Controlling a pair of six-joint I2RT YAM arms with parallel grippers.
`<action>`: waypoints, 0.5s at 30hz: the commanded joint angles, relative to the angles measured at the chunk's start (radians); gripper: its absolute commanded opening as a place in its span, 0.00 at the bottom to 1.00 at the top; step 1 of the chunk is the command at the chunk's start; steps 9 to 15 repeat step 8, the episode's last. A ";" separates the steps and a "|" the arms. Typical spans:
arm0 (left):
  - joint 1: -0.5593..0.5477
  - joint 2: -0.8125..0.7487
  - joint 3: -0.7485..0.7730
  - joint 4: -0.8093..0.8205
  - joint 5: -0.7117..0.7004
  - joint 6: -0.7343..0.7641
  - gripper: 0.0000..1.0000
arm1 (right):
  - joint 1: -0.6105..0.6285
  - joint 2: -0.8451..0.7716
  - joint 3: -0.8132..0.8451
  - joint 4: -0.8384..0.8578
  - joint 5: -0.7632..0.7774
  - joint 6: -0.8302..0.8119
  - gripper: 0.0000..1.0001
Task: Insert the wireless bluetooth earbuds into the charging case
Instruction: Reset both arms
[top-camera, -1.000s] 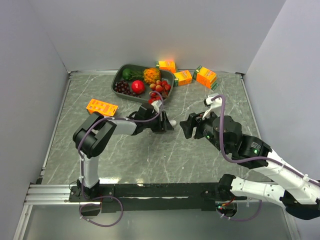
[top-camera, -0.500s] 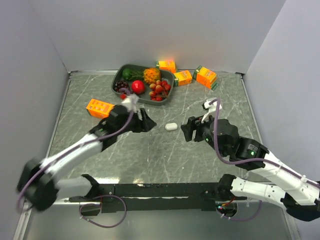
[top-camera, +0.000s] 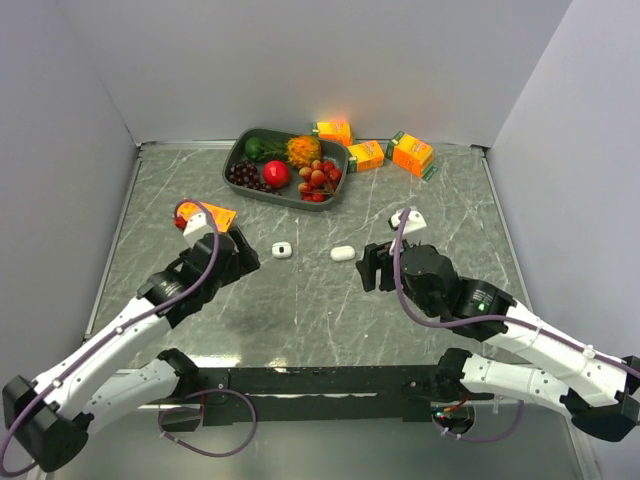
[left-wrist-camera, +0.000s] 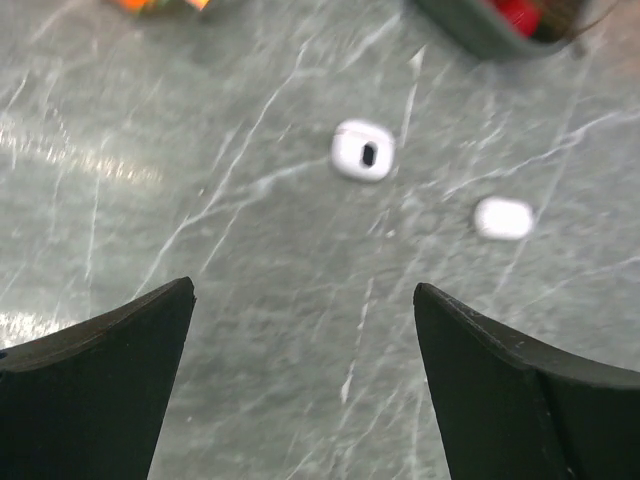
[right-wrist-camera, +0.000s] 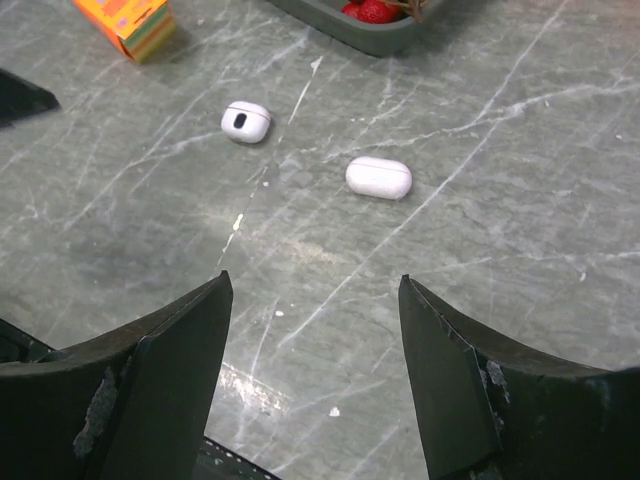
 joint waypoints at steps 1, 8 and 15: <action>-0.001 -0.004 0.027 -0.018 0.065 -0.011 0.96 | -0.006 -0.036 -0.041 0.102 -0.009 0.013 0.76; -0.001 -0.203 -0.072 0.208 0.173 0.194 0.96 | -0.006 -0.073 -0.069 0.094 0.018 -0.019 0.85; -0.001 -0.203 -0.072 0.208 0.173 0.194 0.96 | -0.006 -0.073 -0.069 0.094 0.018 -0.019 0.85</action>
